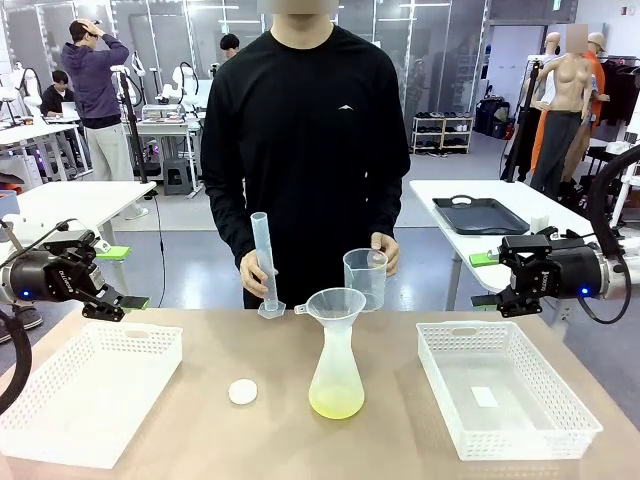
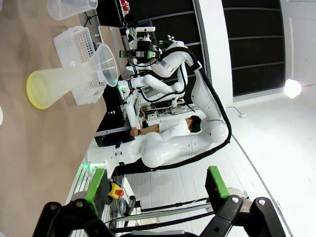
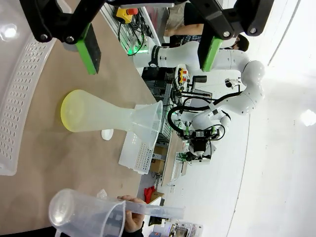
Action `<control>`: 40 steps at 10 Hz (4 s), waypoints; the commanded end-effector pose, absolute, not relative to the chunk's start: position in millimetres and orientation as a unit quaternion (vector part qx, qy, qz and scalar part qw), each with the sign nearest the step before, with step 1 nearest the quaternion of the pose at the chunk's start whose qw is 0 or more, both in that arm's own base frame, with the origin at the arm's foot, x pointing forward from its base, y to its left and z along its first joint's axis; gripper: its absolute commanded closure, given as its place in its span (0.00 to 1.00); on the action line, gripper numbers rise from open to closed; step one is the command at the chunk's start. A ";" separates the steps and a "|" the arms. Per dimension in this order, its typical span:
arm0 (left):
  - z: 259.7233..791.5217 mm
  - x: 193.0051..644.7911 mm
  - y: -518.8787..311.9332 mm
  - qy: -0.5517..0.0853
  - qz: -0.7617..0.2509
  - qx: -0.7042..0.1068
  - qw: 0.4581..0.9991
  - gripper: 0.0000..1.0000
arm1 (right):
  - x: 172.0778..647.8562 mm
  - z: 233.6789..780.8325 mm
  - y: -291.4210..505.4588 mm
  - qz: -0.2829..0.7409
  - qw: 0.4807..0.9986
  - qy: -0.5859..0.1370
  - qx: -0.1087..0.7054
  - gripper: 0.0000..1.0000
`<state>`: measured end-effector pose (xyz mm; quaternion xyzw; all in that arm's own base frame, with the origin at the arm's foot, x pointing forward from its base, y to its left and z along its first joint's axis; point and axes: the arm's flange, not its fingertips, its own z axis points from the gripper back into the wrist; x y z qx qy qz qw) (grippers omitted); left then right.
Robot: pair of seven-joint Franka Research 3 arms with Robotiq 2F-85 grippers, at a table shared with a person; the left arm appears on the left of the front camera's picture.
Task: Prepare the solutions needed for the experiment.
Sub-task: Once the solution is in the Big flask , pick up the Plastic Funnel and place it back into the right Organizing basket.
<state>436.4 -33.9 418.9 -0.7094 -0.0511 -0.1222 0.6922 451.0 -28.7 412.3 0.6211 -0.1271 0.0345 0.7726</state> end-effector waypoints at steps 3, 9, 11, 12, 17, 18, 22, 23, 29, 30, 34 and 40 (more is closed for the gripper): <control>421.7 436.7 -34.0 -0.049 -0.122 -0.710 0.692 0.00 | 435.9 438.6 -7.9 0.047 0.835 -0.155 0.526 0.00; 421.7 436.7 -34.0 -0.049 -0.122 -0.710 0.692 0.00 | 412.2 508.7 75.6 0.045 0.925 -0.198 0.322 0.00; 421.7 436.7 -34.0 -0.049 -0.122 -0.710 0.692 0.00 | 408.9 524.9 98.3 0.048 0.952 -0.209 0.220 0.00; 421.7 436.7 -34.0 -0.049 -0.122 -0.710 0.692 0.00 | 407.6 530.9 107.5 0.054 0.956 -0.207 0.201 0.00; 421.7 436.7 -34.0 -0.049 -0.122 -0.710 0.692 0.00 | 405.8 527.9 111.2 0.066 0.959 -0.216 0.170 0.00; 421.7 436.7 -34.0 -0.049 -0.122 -0.710 0.692 0.00 | 405.8 527.9 111.2 0.066 0.959 -0.216 0.170 0.00; 421.7 436.7 -34.0 -0.049 -0.122 -0.710 0.692 0.00 | 399.2 533.2 127.7 0.050 0.969 -0.197 0.141 0.00; 421.7 436.7 -34.0 -0.049 -0.122 -0.710 0.692 0.00 | 396.9 535.2 149.6 0.051 0.973 -0.185 0.127 0.00; 421.7 436.7 -34.0 -0.049 -0.122 -0.710 0.692 0.00 | 414.5 526.8 209.1 0.014 0.983 -0.118 0.139 0.00; 421.7 436.7 -34.0 -0.049 -0.122 -0.710 0.692 0.00 | 418.7 524.2 216.0 0.009 0.983 -0.114 0.145 0.00; 421.7 436.7 -34.0 -0.049 -0.122 -0.710 0.692 0.00 | 429.1 514.5 235.2 -0.012 0.983 -0.091 0.157 0.00; 421.7 436.7 -34.0 -0.049 -0.122 -0.710 0.692 0.00 | 453.5 488.6 252.7 -0.038 0.986 -0.057 0.150 0.00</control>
